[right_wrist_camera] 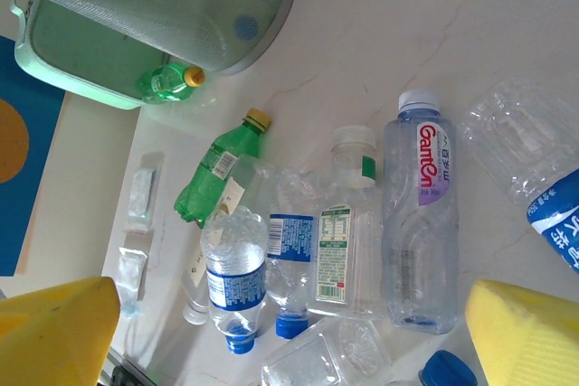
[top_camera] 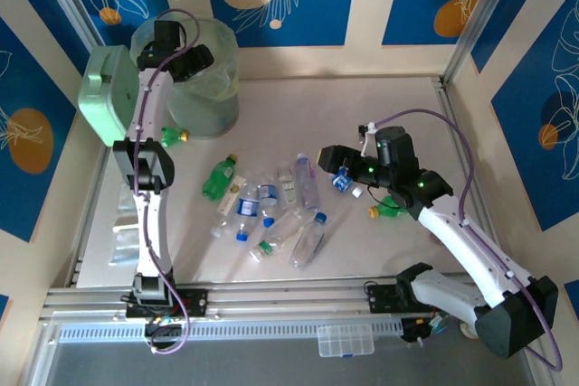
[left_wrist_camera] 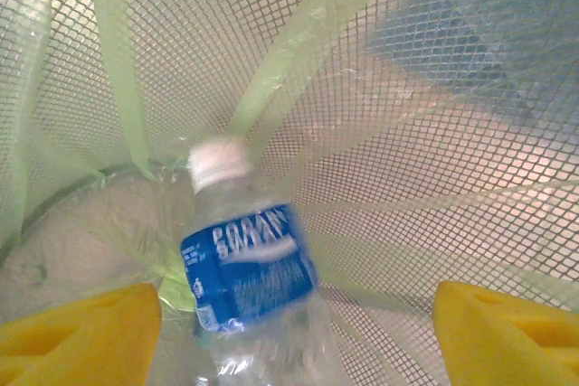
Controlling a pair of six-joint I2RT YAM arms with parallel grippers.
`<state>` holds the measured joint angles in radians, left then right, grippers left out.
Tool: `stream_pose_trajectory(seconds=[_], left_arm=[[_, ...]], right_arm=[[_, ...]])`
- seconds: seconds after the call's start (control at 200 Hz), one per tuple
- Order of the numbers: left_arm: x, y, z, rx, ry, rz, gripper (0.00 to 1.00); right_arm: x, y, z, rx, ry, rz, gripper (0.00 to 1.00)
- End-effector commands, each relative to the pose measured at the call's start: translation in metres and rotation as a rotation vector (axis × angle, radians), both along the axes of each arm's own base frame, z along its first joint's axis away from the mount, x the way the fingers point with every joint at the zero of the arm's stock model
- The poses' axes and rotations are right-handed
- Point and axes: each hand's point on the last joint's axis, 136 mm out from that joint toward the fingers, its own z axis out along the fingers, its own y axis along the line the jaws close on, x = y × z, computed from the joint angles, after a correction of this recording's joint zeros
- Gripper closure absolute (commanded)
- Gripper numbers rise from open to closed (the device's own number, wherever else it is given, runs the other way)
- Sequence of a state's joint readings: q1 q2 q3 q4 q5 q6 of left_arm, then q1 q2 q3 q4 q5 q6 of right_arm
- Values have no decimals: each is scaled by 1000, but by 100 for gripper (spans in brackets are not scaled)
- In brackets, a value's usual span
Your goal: Put the plastic bottles in the bin
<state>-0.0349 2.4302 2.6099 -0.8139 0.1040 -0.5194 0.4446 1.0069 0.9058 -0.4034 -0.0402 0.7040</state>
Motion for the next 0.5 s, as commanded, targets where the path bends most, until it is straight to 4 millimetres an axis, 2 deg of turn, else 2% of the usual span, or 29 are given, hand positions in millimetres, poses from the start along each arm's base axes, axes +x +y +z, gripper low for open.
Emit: stream_pose_trajectory(seconds=[0.0,0.175,0.315,0.495], left_arm=[[0,1,31,-9,-70,-6,19],[-6,-1,61,-19,-128,-20,19],[-17,-20,119,-4,-291,-114,19],[-45,-37,193,16,-506,-203,18]], right_arm=[[-2,3,11,26,-27,19,2],[-8,2,21,36,-53,30,2],[-16,1,34,40,-77,49,2],[-35,2,45,66,-104,89,2]])
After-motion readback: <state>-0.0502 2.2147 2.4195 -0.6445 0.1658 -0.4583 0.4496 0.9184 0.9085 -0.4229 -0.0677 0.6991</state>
